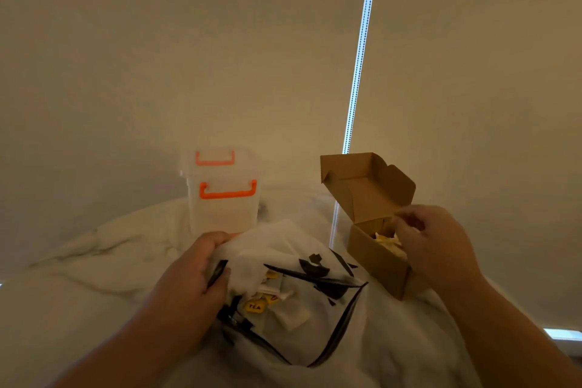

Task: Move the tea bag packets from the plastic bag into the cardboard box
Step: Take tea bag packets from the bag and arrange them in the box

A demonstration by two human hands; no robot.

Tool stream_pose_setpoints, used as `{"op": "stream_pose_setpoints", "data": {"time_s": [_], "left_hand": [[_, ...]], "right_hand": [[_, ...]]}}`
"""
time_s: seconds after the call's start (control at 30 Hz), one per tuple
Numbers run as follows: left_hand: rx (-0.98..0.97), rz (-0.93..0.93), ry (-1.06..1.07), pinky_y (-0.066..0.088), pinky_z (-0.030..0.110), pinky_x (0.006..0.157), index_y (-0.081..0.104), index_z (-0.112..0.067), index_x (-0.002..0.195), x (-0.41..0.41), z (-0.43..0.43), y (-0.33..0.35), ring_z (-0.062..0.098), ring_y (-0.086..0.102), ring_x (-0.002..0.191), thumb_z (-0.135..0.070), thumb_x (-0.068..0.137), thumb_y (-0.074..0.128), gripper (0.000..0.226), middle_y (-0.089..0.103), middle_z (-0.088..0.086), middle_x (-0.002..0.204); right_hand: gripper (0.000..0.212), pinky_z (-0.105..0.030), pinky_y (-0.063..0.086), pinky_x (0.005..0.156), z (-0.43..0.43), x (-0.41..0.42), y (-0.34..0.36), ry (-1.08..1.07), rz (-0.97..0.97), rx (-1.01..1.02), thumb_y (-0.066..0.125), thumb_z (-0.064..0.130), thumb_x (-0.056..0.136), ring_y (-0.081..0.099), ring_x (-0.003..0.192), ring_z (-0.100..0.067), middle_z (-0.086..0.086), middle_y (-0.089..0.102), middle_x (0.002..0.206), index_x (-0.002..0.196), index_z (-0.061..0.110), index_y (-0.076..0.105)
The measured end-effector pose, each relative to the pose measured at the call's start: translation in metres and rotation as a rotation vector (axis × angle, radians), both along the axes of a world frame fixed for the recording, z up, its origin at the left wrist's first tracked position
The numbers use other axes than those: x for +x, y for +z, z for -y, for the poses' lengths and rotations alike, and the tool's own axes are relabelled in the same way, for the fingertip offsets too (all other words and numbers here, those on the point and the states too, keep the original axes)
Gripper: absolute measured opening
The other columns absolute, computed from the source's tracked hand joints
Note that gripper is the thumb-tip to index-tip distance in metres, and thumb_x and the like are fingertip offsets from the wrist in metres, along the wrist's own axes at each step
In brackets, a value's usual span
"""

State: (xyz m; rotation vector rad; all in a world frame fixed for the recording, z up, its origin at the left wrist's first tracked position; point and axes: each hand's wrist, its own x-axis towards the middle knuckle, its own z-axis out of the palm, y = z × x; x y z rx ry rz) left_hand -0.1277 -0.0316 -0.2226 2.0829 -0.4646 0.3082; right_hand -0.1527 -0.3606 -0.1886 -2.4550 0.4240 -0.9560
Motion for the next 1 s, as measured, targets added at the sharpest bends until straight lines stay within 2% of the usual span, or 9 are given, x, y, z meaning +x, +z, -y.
{"op": "stream_pose_setpoints", "data": {"time_s": [0.13,0.23,0.3,0.4,0.57,0.67,0.73,0.83,1.0], "left_hand": [[-0.099,0.076,0.072,0.053,0.032,0.078,0.05,-0.049,0.107,-0.002,-0.002,0.007,0.001,0.062,0.091,-0.011,0.087,0.063,0.045,0.064,-0.022,0.095],[-0.193,0.156,0.057,0.054,0.032,0.078,0.049,-0.05,0.106,-0.01,-0.001,0.014,0.001,0.063,0.092,-0.005,0.086,0.061,0.051,0.063,-0.024,0.098],[-0.225,0.232,0.088,0.052,0.028,0.071,0.05,-0.047,0.105,-0.017,-0.003,0.019,0.004,0.062,0.085,-0.001,0.085,0.058,0.051,0.063,-0.015,0.096],[-0.153,0.281,0.14,0.044,0.028,0.056,0.048,-0.046,0.102,-0.021,-0.008,0.024,0.012,0.052,0.065,0.0,0.08,0.058,0.052,0.052,-0.006,0.085],[0.05,0.552,0.089,0.04,0.016,0.082,0.044,-0.036,0.088,-0.034,-0.009,0.032,0.001,0.047,0.104,-0.017,0.074,0.07,0.034,0.044,-0.023,0.109],[0.038,0.717,-0.162,0.04,0.011,0.073,0.048,-0.027,0.084,-0.05,-0.001,0.038,0.003,0.052,0.085,-0.021,0.077,0.066,0.02,0.051,-0.016,0.091],[0.126,0.599,-0.311,0.04,0.011,0.063,0.051,-0.031,0.084,-0.049,0.005,0.031,0.001,0.052,0.072,-0.025,0.08,0.064,0.015,0.052,-0.019,0.078],[0.31,0.387,-0.229,0.04,0.016,0.059,0.05,-0.032,0.082,-0.033,0.008,0.013,0.005,0.051,0.071,-0.034,0.087,0.056,0.008,0.053,-0.013,0.071],[0.577,0.284,0.137,0.046,0.028,0.079,0.058,-0.025,0.085,-0.011,0.005,0.0,0.008,0.055,0.085,-0.043,0.089,0.045,0.022,0.06,-0.011,0.086]], "right_hand": [[0.01,-0.015,0.047,0.062,-0.084,-0.059,0.036,0.479,0.315,-0.141,0.059,0.024,0.093,0.059,0.083,-0.001,0.018,0.061,0.083,0.09,0.032,0.065],[0.028,-0.02,0.048,0.094,-0.141,-0.071,0.042,0.784,-0.266,-0.273,0.046,0.034,0.098,0.059,0.107,-0.003,0.02,0.064,0.116,0.116,0.039,0.066],[0.035,-0.028,0.037,0.11,-0.153,-0.051,0.02,0.765,-0.589,-0.363,0.042,0.029,0.101,0.051,0.124,-0.013,0.009,0.056,0.136,0.133,0.034,0.057],[0.037,-0.03,0.041,0.105,-0.147,-0.03,-0.006,0.611,-0.566,-0.325,0.04,0.029,0.1,0.051,0.122,-0.016,0.005,0.053,0.136,0.134,0.034,0.054],[0.045,-0.024,0.035,0.105,-0.147,-0.019,-0.017,0.587,-0.584,-0.364,0.045,0.031,0.099,0.044,0.13,-0.012,0.012,0.043,0.145,0.142,0.042,0.043],[0.039,-0.029,0.04,0.103,-0.15,-0.013,-0.01,0.58,-0.631,-0.35,0.051,0.03,0.096,0.049,0.127,-0.018,0.007,0.052,0.138,0.134,0.036,0.054],[0.034,-0.03,0.039,0.1,-0.152,-0.012,-0.003,0.568,-0.719,-0.412,0.049,0.028,0.098,0.051,0.124,-0.023,-0.002,0.056,0.135,0.13,0.025,0.059],[0.031,-0.028,0.042,0.094,-0.145,-0.014,-0.003,0.559,-0.673,-0.38,0.046,0.027,0.099,0.056,0.115,-0.021,0.001,0.061,0.122,0.124,0.024,0.063],[0.037,-0.031,0.043,0.099,-0.148,-0.011,-0.002,0.582,-0.84,-0.455,0.047,0.024,0.099,0.054,0.12,-0.024,-0.003,0.058,0.133,0.135,0.024,0.058]]}}
